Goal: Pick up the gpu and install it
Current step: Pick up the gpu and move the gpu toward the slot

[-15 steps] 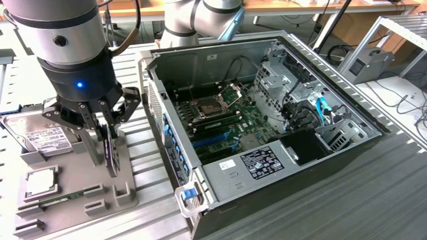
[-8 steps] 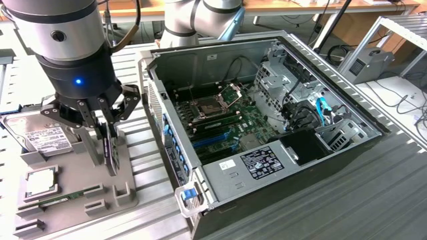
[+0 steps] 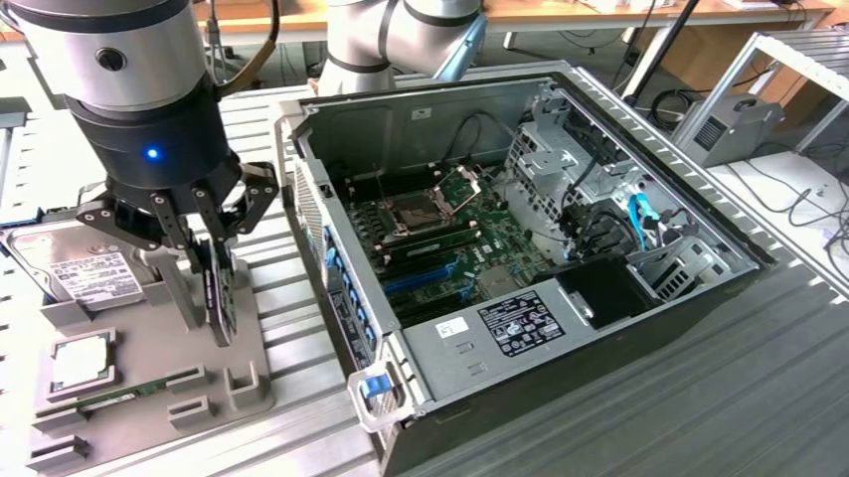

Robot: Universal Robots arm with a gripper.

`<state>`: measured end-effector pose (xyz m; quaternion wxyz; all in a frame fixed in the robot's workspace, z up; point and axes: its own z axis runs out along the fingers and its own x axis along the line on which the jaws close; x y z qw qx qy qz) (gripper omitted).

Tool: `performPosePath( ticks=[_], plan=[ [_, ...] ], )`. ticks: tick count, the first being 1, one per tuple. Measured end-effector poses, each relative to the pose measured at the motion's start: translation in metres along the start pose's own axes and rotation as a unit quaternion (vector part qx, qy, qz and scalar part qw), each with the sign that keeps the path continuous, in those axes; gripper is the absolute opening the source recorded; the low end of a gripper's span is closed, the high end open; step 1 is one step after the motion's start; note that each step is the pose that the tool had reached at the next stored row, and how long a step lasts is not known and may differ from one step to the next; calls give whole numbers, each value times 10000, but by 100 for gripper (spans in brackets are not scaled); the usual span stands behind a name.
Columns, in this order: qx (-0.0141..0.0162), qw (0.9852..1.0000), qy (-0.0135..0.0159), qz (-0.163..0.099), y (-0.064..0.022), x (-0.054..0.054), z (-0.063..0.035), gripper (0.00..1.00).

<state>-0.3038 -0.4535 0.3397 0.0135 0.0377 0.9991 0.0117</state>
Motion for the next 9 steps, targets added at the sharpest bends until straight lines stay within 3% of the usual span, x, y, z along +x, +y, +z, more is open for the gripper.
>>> performPosePath(
  ticks=[9],
  plan=[
    [0,10000,0,0,2,-2,-65,26]
  ],
)
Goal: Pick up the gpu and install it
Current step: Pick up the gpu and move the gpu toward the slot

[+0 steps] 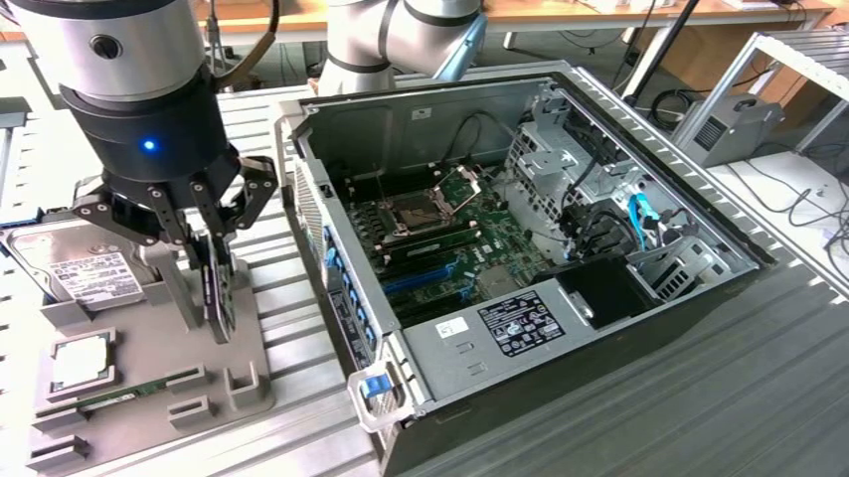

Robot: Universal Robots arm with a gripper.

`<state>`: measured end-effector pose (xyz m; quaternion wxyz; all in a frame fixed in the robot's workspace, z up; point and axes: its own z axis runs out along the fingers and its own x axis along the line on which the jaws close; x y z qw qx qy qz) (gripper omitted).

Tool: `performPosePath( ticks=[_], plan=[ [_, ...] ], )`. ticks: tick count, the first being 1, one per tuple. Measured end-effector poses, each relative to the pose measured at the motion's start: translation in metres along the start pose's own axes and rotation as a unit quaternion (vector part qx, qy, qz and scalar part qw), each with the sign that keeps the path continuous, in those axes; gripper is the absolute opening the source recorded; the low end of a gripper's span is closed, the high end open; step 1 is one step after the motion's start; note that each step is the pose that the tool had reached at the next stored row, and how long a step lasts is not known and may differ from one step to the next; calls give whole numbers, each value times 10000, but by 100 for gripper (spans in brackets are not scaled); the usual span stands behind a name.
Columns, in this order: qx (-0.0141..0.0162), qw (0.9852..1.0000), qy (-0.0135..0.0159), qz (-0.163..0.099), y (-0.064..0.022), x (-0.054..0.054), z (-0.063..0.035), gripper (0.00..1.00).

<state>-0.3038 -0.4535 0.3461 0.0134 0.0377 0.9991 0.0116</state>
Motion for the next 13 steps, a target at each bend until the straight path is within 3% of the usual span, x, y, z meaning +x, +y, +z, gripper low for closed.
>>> performPosePath(
  ticks=[13],
  plan=[
    [0,10000,0,0,2,-2,-89,26]
  ],
)
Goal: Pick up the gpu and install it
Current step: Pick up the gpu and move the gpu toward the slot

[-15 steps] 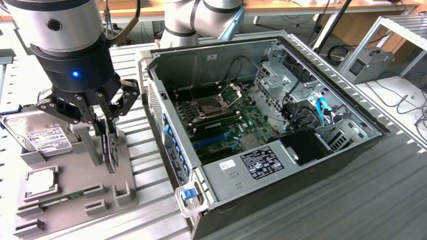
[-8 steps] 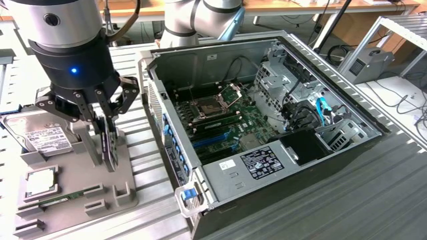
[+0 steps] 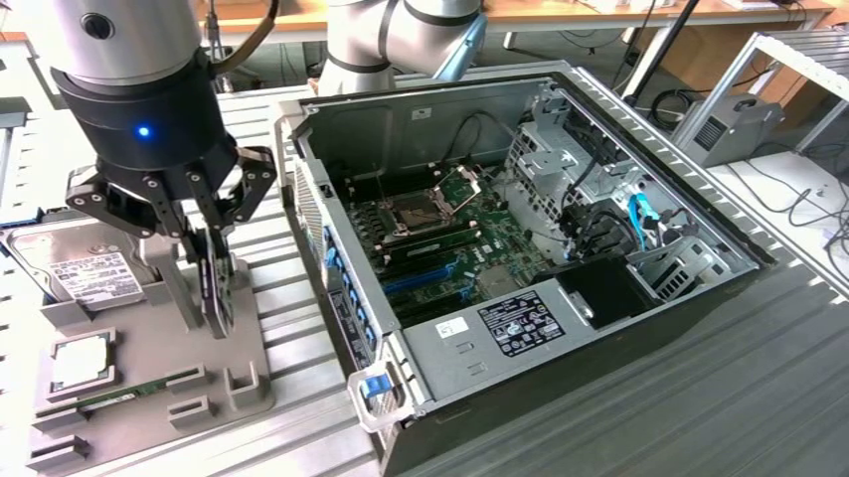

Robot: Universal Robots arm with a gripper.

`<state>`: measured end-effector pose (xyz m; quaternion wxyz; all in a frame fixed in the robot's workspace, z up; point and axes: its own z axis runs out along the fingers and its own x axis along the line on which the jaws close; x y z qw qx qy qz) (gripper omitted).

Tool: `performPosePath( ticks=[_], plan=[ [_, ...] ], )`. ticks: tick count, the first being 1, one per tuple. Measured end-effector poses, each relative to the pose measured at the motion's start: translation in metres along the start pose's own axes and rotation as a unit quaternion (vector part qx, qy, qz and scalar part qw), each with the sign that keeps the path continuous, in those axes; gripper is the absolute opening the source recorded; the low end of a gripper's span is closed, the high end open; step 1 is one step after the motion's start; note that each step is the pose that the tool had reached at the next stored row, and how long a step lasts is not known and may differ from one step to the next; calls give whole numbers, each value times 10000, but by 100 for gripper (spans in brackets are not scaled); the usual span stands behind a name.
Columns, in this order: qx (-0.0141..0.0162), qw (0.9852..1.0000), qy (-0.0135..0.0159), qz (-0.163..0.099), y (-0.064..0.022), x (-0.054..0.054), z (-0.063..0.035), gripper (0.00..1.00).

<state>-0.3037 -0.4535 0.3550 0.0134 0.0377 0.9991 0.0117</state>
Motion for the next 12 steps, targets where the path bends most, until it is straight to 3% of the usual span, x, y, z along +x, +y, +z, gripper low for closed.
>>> performPosePath(
  ticks=[12],
  plan=[
    [0,10000,0,0,2,-2,-74,26]
  ],
)
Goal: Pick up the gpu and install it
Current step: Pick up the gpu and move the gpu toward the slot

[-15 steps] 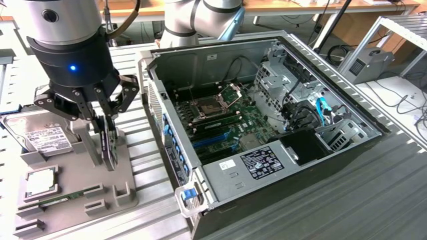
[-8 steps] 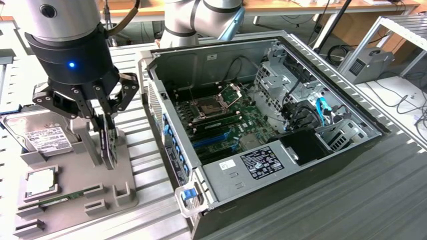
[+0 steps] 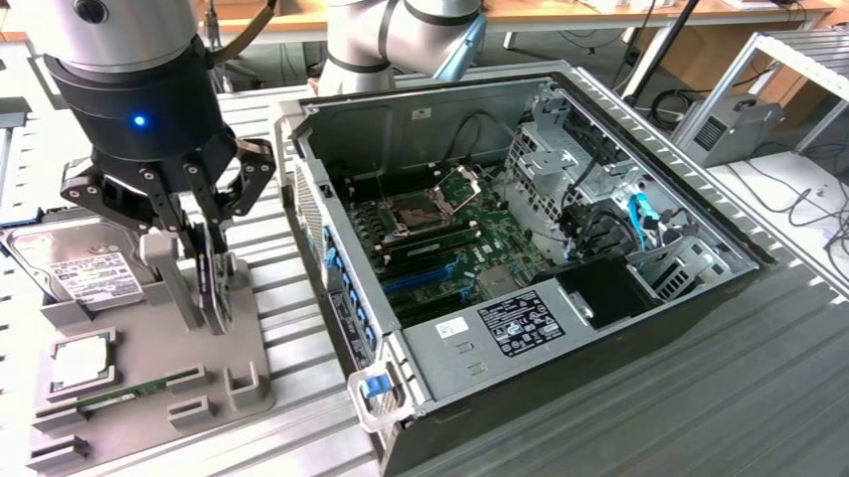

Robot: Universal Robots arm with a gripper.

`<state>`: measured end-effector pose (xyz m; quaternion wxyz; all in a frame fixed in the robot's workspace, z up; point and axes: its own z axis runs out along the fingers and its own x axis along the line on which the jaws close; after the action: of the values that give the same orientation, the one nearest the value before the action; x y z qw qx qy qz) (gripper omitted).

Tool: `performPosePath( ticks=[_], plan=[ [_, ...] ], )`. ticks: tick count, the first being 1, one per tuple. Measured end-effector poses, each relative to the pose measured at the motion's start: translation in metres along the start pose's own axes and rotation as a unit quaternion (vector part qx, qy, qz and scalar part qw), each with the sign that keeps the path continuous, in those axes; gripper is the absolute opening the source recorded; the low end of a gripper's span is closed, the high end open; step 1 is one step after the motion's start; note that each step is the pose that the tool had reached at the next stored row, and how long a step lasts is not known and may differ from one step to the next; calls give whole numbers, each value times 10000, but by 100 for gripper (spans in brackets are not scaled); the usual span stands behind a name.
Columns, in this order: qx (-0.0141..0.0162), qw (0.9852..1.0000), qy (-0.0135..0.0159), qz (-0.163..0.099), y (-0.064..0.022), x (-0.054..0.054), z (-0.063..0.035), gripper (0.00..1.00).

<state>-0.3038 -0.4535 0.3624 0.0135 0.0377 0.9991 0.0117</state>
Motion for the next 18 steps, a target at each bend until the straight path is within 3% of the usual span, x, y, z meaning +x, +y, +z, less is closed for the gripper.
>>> performPosePath(
  ticks=[18],
  plan=[
    [0,10000,0,0,2,-2,-89,26]
  ],
)
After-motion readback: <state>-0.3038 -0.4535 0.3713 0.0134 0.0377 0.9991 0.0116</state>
